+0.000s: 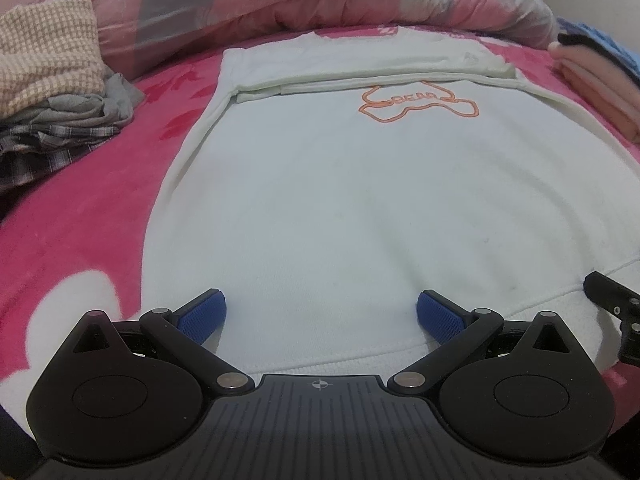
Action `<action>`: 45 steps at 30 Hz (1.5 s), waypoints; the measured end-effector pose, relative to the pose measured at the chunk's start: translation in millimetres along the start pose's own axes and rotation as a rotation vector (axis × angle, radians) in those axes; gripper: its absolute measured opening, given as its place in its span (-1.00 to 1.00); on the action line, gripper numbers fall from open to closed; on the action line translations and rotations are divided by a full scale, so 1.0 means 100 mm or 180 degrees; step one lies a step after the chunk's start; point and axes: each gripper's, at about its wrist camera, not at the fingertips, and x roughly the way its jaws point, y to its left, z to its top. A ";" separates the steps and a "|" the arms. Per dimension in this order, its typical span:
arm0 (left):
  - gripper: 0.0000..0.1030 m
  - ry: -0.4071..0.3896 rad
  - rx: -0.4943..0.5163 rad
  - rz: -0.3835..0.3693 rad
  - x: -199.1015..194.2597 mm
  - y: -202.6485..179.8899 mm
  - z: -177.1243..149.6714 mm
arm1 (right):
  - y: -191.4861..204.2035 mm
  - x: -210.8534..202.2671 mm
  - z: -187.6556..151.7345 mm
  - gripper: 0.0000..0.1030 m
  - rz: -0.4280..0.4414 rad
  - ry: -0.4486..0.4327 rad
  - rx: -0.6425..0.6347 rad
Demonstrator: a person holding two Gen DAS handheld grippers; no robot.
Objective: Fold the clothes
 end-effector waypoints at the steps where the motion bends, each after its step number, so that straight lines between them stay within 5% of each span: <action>1: 1.00 0.0005 0.0022 0.0023 0.00 -0.01 0.00 | 0.00 0.00 0.00 1.00 -0.0004 -0.0001 -0.0006; 16: 1.00 0.0060 0.0116 0.0169 -0.02 -0.10 0.04 | -0.03 0.04 0.37 1.00 -0.0003 0.0044 0.0002; 45: 1.00 0.0128 -0.0016 0.0169 -0.02 -0.09 0.05 | -0.01 0.25 0.14 1.00 -0.0086 0.0003 -0.0077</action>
